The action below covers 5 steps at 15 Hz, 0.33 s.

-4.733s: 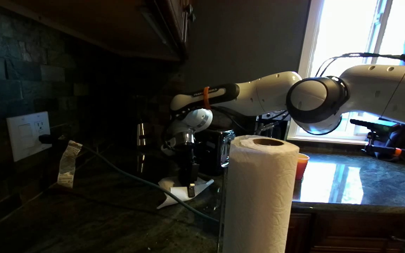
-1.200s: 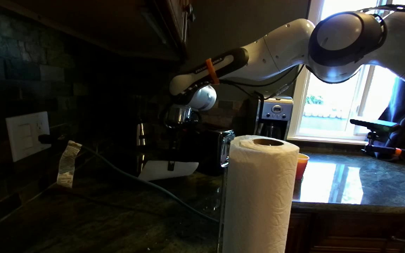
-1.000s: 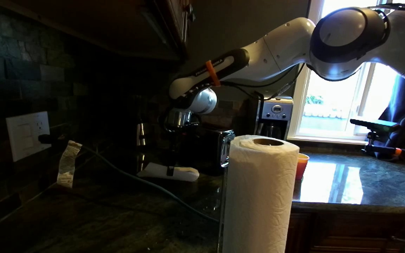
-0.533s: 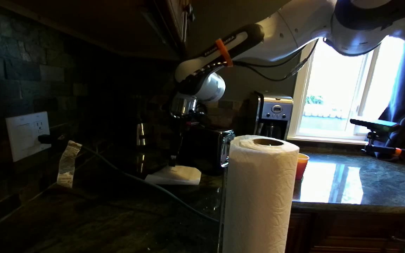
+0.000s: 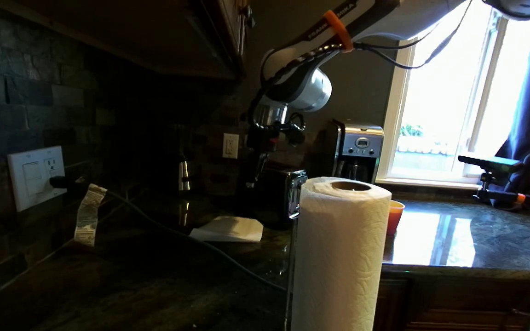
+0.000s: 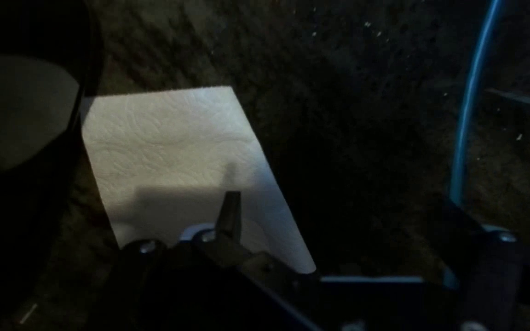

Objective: Pick up the napkin and wipe the counter

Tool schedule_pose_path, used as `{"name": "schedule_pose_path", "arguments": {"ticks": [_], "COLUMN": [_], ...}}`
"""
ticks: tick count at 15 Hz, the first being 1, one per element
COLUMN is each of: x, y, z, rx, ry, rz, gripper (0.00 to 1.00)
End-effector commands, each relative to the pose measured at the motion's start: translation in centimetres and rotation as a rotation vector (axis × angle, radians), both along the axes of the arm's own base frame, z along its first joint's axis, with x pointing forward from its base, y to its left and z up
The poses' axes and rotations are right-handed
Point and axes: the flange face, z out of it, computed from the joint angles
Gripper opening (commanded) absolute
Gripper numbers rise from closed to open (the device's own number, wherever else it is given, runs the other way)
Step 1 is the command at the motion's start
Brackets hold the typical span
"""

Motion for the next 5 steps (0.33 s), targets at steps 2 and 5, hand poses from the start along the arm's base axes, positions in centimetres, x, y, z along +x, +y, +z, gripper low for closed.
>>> {"name": "schedule_pose_path", "arguments": {"ticks": [2, 5], "x": [-0.54, -0.16], "y": [-0.02, 0.05], "z": [0.73, 0.39], "rx": [-0.004, -0.002], "ry": [-0.006, -0.004], "rz": [-0.003, -0.003], "gripper": [1.00, 1.00]}}
